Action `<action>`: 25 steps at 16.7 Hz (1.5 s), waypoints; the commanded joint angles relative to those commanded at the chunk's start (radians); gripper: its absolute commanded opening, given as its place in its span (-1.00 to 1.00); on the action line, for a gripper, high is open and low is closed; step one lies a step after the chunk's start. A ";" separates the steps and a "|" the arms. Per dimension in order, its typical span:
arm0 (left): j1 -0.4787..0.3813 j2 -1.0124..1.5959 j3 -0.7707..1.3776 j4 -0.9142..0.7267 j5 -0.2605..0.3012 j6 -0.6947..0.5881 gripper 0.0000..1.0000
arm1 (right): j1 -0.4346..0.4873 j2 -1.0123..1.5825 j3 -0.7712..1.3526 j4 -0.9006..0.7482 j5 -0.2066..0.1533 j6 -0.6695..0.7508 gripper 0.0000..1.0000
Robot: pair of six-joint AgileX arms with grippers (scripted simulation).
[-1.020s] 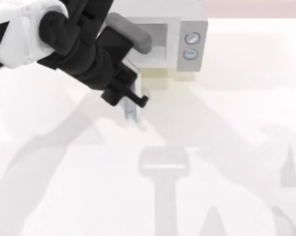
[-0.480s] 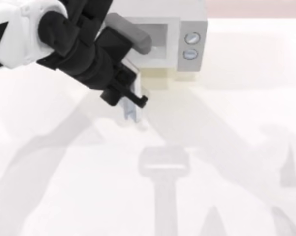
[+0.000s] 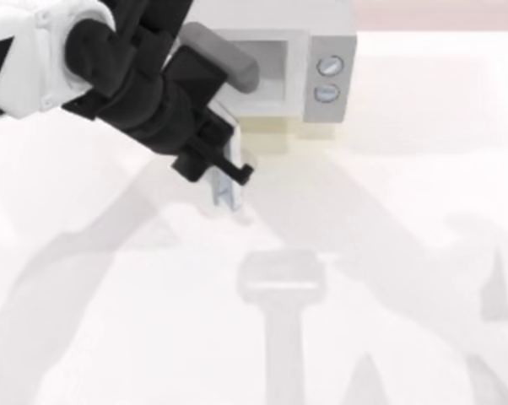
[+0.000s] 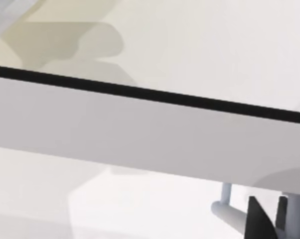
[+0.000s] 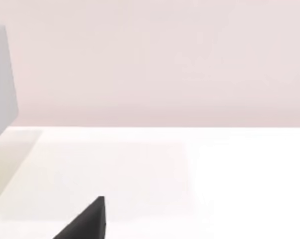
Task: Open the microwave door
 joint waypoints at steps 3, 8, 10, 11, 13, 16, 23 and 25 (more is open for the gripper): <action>0.000 0.000 0.000 0.000 0.000 0.000 -1.00 | 0.000 0.000 0.000 0.000 0.000 0.000 1.00; -0.005 0.000 0.000 0.000 0.006 -0.003 -1.00 | 0.000 0.000 0.000 0.000 0.000 0.000 1.00; 0.002 -0.003 -0.004 -0.003 0.011 0.010 -1.00 | 0.000 0.000 0.000 0.000 0.000 0.000 1.00; 0.010 -0.008 -0.007 -0.006 0.018 0.028 -1.00 | 0.000 0.000 0.000 0.000 0.000 0.000 1.00; 0.031 -0.020 -0.017 -0.013 0.039 0.075 -1.00 | 0.000 0.000 0.000 0.000 0.000 0.000 1.00; 0.058 -0.034 -0.032 -0.027 0.076 0.144 -1.00 | 0.000 0.000 0.000 0.000 0.000 0.000 1.00; 0.065 -0.037 -0.037 -0.031 0.086 0.162 -1.00 | 0.000 0.000 0.000 0.000 0.000 0.000 1.00; 0.065 -0.037 -0.037 -0.031 0.086 0.162 -1.00 | 0.000 0.000 0.000 0.000 0.000 0.000 1.00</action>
